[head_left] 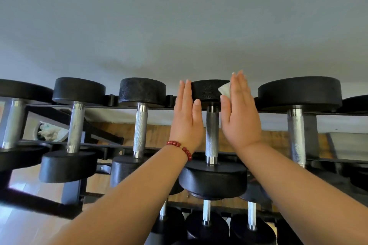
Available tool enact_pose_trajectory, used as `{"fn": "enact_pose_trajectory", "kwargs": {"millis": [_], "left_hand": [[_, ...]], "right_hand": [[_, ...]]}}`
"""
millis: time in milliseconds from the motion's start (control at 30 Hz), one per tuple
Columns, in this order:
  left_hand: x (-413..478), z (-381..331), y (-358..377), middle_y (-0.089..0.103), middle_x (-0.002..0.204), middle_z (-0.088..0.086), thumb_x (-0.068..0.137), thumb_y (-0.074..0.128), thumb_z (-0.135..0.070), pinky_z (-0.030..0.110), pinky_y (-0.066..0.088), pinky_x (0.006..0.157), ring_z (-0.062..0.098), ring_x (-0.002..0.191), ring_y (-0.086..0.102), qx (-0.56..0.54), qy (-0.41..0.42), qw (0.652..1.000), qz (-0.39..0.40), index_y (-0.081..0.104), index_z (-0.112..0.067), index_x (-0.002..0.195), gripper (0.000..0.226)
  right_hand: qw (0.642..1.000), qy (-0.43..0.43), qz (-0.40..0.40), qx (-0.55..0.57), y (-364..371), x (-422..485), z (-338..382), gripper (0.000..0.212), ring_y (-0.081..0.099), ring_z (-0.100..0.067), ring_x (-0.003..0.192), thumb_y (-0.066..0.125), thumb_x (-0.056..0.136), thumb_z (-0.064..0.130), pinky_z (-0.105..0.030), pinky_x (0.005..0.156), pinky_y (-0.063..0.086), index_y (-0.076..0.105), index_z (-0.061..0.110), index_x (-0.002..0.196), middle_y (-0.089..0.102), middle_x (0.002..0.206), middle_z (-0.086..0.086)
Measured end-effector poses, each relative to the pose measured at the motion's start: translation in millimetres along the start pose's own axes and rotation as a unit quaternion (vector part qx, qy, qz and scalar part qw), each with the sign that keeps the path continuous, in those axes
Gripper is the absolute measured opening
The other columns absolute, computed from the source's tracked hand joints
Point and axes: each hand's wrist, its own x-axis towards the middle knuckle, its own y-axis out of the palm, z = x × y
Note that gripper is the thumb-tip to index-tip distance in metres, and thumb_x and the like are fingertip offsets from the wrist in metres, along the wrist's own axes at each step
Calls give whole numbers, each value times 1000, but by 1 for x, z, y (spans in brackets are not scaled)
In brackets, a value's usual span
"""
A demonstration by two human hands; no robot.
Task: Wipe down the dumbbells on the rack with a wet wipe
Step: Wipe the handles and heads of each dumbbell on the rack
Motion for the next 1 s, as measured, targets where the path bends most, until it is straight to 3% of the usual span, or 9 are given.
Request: {"fn": "enact_pose_trajectory", "kwargs": {"millis": [133, 200, 300, 400, 467, 633, 833, 933, 1000], "left_hand": [[-30, 3, -6, -2, 160, -18, 104, 22, -38, -12, 2, 91, -31, 125, -7, 14, -16, 1000, 21, 2, -36, 151, 51], [-46, 8, -8, 7, 157, -21, 104, 23, -39, -10, 3, 93, -25, 131, 0, 28, -31, 999, 26, 9, -37, 150, 49], [-75, 14, -10, 31, 146, -20, 104, 30, -33, -3, 11, 102, -10, 134, 21, 35, -42, 998, 29, 35, -32, 144, 40], [-101, 26, -10, 49, 130, -17, 104, 34, -28, 18, 30, 112, -4, 126, 39, 11, -73, 997, 37, 52, -33, 125, 28], [-117, 34, -8, 54, 128, -14, 103, 32, -32, 25, 33, 112, 0, 125, 44, -6, -81, 996, 43, 57, -27, 123, 33], [-136, 35, -9, 54, 131, -7, 105, 30, -25, -1, 21, 101, -1, 126, 42, -14, -52, 997, 59, 55, -25, 128, 34], [-140, 45, -25, 35, 151, -11, 105, 34, -25, 14, 19, 113, -2, 139, 27, -31, -50, 990, 129, 33, -43, 136, 36], [-140, 53, -31, 37, 151, -9, 105, 35, -24, 26, 23, 118, 2, 140, 30, -50, -46, 987, 144, 39, -30, 144, 40], [-139, 55, -36, 41, 148, -9, 105, 35, -23, 23, 26, 117, -1, 136, 34, -62, -43, 986, 149, 42, -27, 143, 39]], "right_hand": [[997, -68, 14, -45, -8, -7, -8, 62, 11, -15, 145, 21, 103, 40, -28, 118, 14, 22, 1, 151, 22, 158, -17], [992, -110, 10, -60, -13, -17, -12, 61, 17, -19, 143, 19, 105, 41, -35, 115, 23, 26, -1, 149, 28, 155, -20], [987, -151, 16, -50, -21, -40, -12, 58, 23, -22, 143, 18, 106, 39, -39, 111, 31, 29, 0, 148, 28, 154, -16], [983, -172, 50, -33, -24, -79, -10, 57, 26, -21, 143, 19, 107, 40, -38, 111, 30, 32, 2, 147, 28, 153, -12], [977, -189, 86, -42, -21, -107, -7, 57, 28, -21, 142, 17, 107, 40, -39, 112, 30, 36, 3, 145, 35, 152, -15], [961, -233, 93, -116, -15, -143, -1, 51, 28, -28, 142, 16, 108, 36, -38, 120, 19, 32, 4, 143, 39, 150, -17], [962, -198, 77, -169, -13, -160, 8, 52, 26, -31, 143, 17, 107, 34, -39, 122, 13, 31, 4, 146, 31, 153, -17], [966, -158, 63, -197, -2, -149, 30, 52, 36, -32, 140, 25, 103, 33, -44, 118, 18, 44, 3, 142, 41, 149, -18], [966, -165, 59, -190, 0, -157, 29, 50, 35, -32, 141, 26, 104, 32, -43, 118, 18, 42, 5, 143, 42, 149, -17]]}}
